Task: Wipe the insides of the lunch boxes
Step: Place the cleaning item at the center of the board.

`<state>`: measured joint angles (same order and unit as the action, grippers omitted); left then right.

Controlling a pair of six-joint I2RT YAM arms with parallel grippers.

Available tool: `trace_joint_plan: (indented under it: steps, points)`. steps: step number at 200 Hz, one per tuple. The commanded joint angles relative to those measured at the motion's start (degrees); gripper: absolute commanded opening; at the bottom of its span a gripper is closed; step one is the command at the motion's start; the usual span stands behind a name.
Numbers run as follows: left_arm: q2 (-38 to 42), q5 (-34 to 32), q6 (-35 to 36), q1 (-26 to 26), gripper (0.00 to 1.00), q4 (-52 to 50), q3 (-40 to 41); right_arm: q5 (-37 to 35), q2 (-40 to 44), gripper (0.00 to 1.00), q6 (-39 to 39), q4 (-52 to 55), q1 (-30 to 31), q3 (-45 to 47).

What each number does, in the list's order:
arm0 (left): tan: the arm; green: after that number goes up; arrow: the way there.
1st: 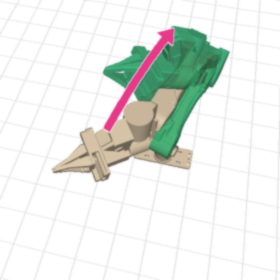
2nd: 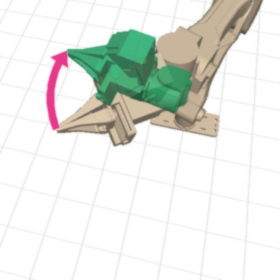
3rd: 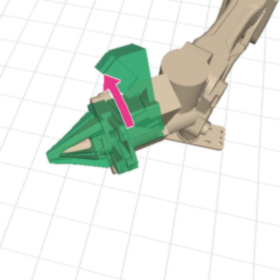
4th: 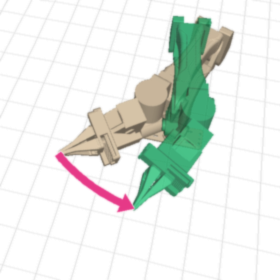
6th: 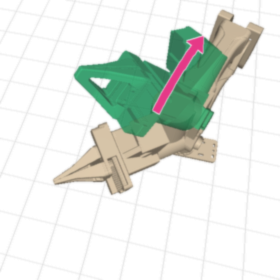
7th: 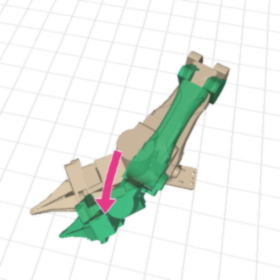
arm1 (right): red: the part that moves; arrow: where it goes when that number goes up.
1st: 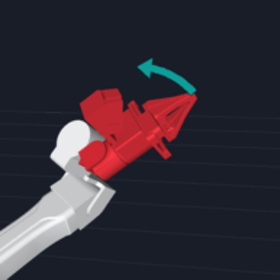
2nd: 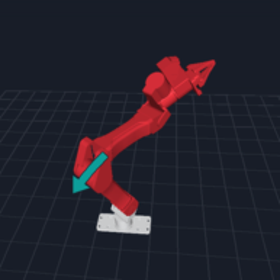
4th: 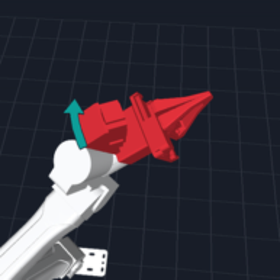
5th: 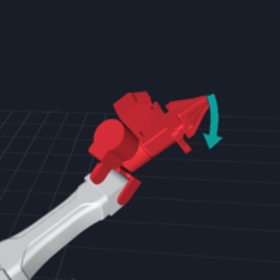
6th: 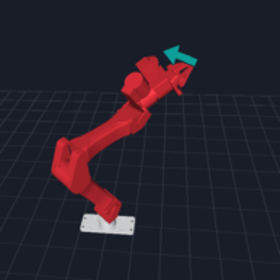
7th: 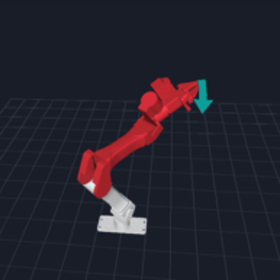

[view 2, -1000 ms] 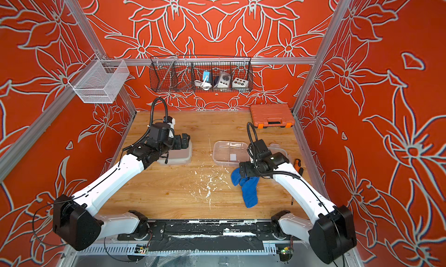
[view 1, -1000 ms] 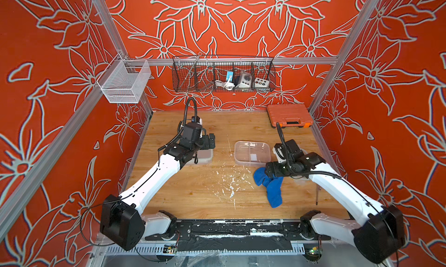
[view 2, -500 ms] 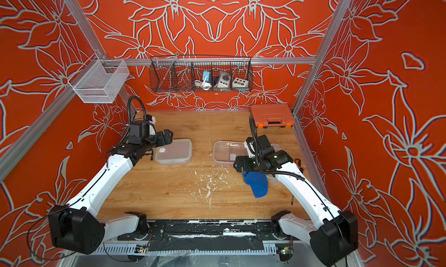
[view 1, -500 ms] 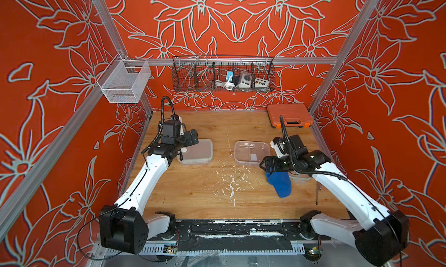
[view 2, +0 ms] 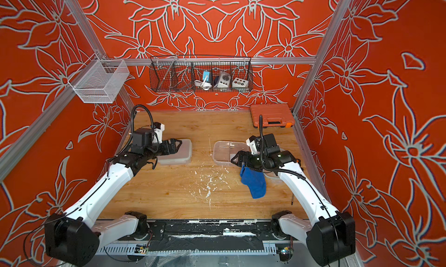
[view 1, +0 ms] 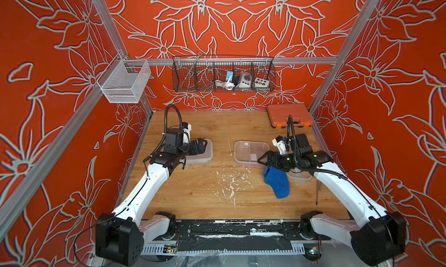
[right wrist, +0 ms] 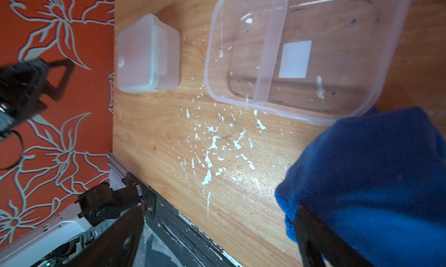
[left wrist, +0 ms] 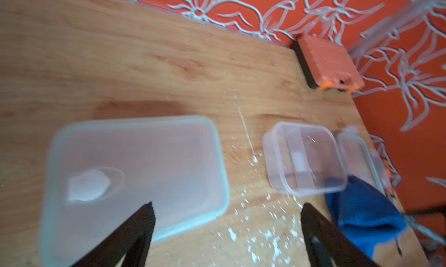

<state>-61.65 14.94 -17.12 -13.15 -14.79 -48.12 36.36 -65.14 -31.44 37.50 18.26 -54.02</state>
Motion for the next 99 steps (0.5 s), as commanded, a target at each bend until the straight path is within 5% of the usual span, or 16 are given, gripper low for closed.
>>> trace_joint_plan:
  steps: [1,28,57,99]
  points:
    - [6.46,5.63,-2.03,-7.98,0.93,8.68,6.20,4.72,0.74,0.97,-2.69,-1.73,-0.15,-3.25]
    - [6.41,6.34,-7.00,-19.92,0.93,19.75,13.28,4.21,3.37,0.97,-4.12,-1.55,-0.11,-2.12]
    - [2.50,0.10,-6.85,-31.00,0.94,30.42,15.78,3.82,4.96,0.97,-4.52,-1.20,-0.14,-0.51]
    - [-12.17,-2.45,-6.98,-38.66,0.88,37.07,10.85,4.18,6.60,0.97,-5.85,-1.90,-0.08,0.54]
